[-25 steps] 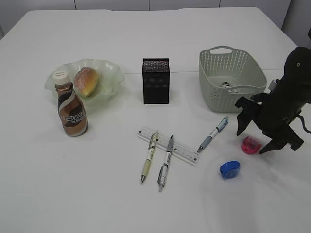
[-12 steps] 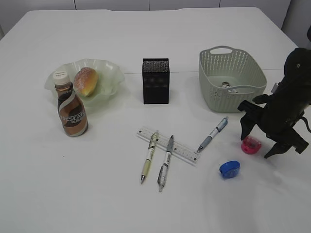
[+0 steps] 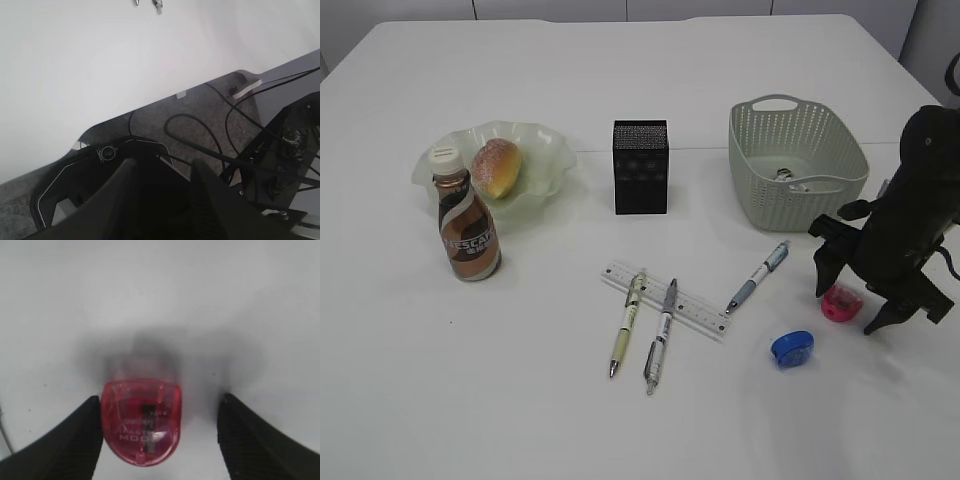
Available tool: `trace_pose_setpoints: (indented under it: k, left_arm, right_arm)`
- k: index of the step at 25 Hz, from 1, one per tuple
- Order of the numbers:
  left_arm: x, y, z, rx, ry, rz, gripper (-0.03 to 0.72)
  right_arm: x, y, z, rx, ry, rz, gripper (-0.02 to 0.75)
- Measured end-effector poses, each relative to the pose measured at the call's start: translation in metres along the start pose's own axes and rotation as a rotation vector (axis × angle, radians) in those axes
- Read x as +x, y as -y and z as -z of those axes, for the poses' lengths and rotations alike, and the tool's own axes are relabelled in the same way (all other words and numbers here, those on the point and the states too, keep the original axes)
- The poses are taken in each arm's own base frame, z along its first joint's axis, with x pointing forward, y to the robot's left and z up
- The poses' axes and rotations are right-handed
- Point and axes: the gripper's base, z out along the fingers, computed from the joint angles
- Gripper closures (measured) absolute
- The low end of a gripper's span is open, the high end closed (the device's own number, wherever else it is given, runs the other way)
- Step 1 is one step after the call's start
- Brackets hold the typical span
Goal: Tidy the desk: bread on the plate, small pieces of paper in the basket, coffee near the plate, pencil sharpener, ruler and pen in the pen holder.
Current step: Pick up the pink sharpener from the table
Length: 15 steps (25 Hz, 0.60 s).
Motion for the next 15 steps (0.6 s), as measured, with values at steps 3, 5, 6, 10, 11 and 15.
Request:
trace_pose_setpoints:
  k: [3,5,6,10,11,15]
  left_arm:
    - [0.0000,0.0000,0.0000,0.000,0.000,0.000,0.428]
    - [0.0000,0.0000,0.0000,0.000,0.000,0.000,0.428]
    - [0.0000,0.0000,0.0000,0.000,0.000,0.000,0.428]
    - [0.0000,0.0000,0.0000,0.000,0.000,0.000,0.428]
    - [0.0000,0.0000,0.0000,0.000,0.000,0.000,0.428]
    - [0.0000,0.0000,0.0000,0.000,0.000,0.000,0.428]
  right_arm:
    - [-0.0001,0.0001,0.0000,0.001,0.001,-0.004,0.184]
    - [-0.0001,0.0001,0.0000,0.001,0.001,-0.005,0.184]
    - [-0.0001,0.0001,0.0000,0.001,0.001,-0.005,0.184]
    - [-0.0001,0.0001,0.0000,0.001,0.001,-0.005,0.184]
    - [-0.0001,0.0001,0.0000,0.001,0.001,-0.007,0.184]
    - [-0.0001,0.0001,0.0000,0.001,0.001,-0.007,0.184]
